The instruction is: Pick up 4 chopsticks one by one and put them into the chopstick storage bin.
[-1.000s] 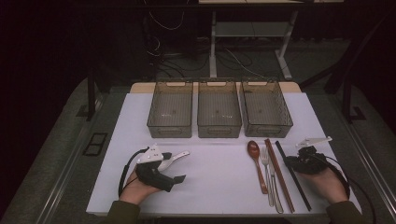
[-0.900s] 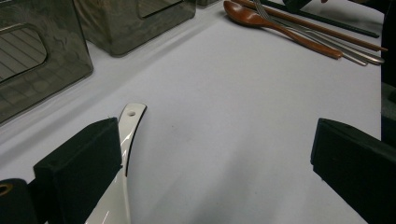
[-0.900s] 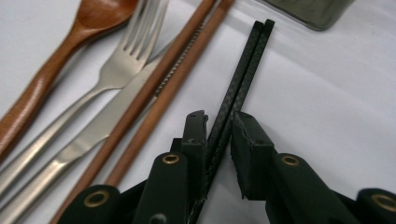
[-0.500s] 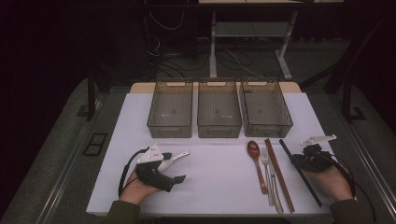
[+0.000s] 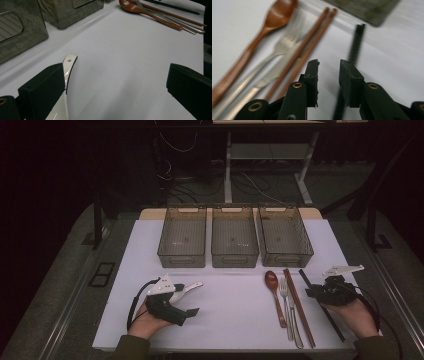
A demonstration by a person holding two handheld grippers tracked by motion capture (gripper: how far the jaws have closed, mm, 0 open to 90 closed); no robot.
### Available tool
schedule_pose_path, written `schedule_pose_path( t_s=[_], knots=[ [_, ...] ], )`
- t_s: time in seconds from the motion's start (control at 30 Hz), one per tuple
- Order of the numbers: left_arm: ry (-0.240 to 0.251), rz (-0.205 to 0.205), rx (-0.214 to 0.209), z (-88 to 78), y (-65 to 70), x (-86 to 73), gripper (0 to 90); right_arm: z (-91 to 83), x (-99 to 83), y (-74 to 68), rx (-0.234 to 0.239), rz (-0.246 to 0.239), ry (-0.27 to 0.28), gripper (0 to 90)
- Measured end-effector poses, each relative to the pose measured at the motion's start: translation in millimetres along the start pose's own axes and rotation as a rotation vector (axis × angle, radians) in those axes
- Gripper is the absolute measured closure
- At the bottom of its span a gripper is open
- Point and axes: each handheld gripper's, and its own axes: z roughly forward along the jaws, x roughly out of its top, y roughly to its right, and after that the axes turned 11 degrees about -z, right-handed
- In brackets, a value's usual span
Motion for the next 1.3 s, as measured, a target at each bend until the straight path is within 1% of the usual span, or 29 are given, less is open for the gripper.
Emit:
schedule_pose_path(
  t_s=[0.1,0.13,0.2,0.27,0.3,0.5,0.7,0.77,0.93,1.03,1.3],
  knots=[
    [0.001,0.000,0.000,-0.2,-0.1,0.0,0.9,0.6,2.3,-4.5,0.018,0.018,-0.003,67.8],
    [0.002,0.000,-0.001,-0.2,-0.1,0.0,0.9,1.7,4.2,-7.5,0.030,0.018,-0.002,67.9],
    [0.001,-0.002,-0.001,0.0,-0.1,-0.1,0.9,2.8,5.1,-9.4,0.034,0.021,-0.003,68.0],
    [-0.002,-0.001,-0.001,0.3,0.0,-0.2,0.9,5.1,6.5,-12.5,0.052,0.024,-0.015,67.8],
    [-0.003,-0.001,-0.002,0.4,0.2,-0.3,0.9,7.7,7.3,-15.1,0.055,0.021,-0.021,66.5],
    [-0.004,-0.007,-0.008,1.1,0.4,-0.6,0.9,13.1,8.7,-20.3,0.068,0.023,-0.028,62.9],
    [-0.007,-0.005,-0.011,2.0,0.8,-0.8,0.9,17.5,9.9,-23.9,0.072,0.022,-0.037,60.8],
    [-0.005,-0.005,-0.010,1.9,0.8,-0.8,0.9,19.0,10.1,-24.5,0.065,0.015,-0.047,60.8],
    [-0.006,-0.005,-0.010,1.7,0.6,-0.8,0.9,20.0,10.0,-24.8,0.067,0.022,-0.049,60.6],
    [-0.006,-0.006,-0.010,1.6,0.7,-0.8,0.9,21.0,9.6,-24.9,0.065,0.018,-0.063,61.5],
    [-0.006,-0.005,-0.011,1.5,0.7,-0.8,0.9,21.4,9.3,-25.3,0.061,0.004,-0.066,67.7]
  ],
)
